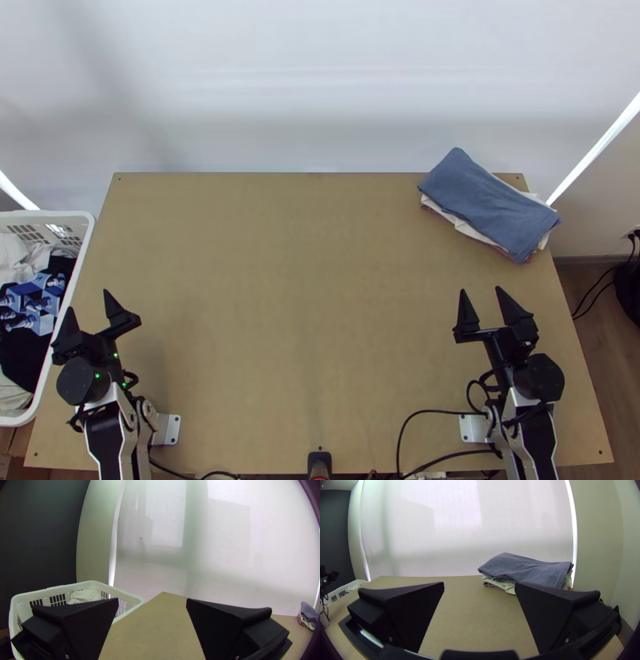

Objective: Fold the t-shirt

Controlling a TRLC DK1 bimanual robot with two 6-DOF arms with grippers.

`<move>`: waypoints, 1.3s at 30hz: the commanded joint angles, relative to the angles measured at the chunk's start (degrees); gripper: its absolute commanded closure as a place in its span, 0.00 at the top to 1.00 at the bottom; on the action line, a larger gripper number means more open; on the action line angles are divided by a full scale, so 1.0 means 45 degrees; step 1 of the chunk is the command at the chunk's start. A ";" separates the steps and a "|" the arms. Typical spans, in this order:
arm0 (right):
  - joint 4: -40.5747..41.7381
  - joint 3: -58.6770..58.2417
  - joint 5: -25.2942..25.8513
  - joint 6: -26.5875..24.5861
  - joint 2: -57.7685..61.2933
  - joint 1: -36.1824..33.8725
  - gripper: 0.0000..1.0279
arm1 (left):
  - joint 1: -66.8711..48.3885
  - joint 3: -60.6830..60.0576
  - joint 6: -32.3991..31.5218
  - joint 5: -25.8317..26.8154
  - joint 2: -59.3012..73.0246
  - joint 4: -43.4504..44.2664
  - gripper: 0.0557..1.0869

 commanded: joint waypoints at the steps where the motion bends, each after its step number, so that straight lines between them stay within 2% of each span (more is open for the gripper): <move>1: -0.0177 -0.0084 0.0061 0.0011 -0.0017 -0.0022 0.96 | 0.0077 -0.0522 -0.0185 0.0061 -0.0080 -0.0180 0.96; 24: -0.0177 -0.0084 0.0061 0.0011 -0.0017 -0.0022 0.96 | 0.0077 -0.0522 -0.0185 0.0061 -0.0080 -0.0200 0.96; 26: -0.0177 -0.0084 0.0080 0.0011 -0.0017 -0.0022 0.96 | 0.0058 -0.0503 -0.0224 0.0354 -0.0080 -0.0317 0.96; 28: -0.0177 -0.0084 0.0080 0.0011 -0.0017 -0.0022 0.96 | 0.0390 -0.0503 0.0049 0.0335 -0.0080 -0.0317 0.96; 29: -0.0177 -0.0084 0.0061 0.0011 -0.0017 -0.0022 0.96 | 0.0976 -0.0522 0.0694 0.0296 -0.0100 -0.0200 0.96; 31: -0.0177 -0.0084 0.0061 0.0011 -0.0017 -0.0022 0.96 | 0.2030 -0.0542 0.0791 0.0276 -0.0080 0.0445 0.96; 36: -0.0177 -0.0084 0.0080 0.0011 -0.0017 -0.0022 0.96 | 0.2890 0.1294 0.1104 0.0589 0.0018 -0.1176 0.96; 39: -0.0177 -0.0084 0.0061 0.0011 -0.0017 -0.0022 0.96 | 0.2929 0.3130 0.0869 0.0589 0.1326 -0.1997 0.95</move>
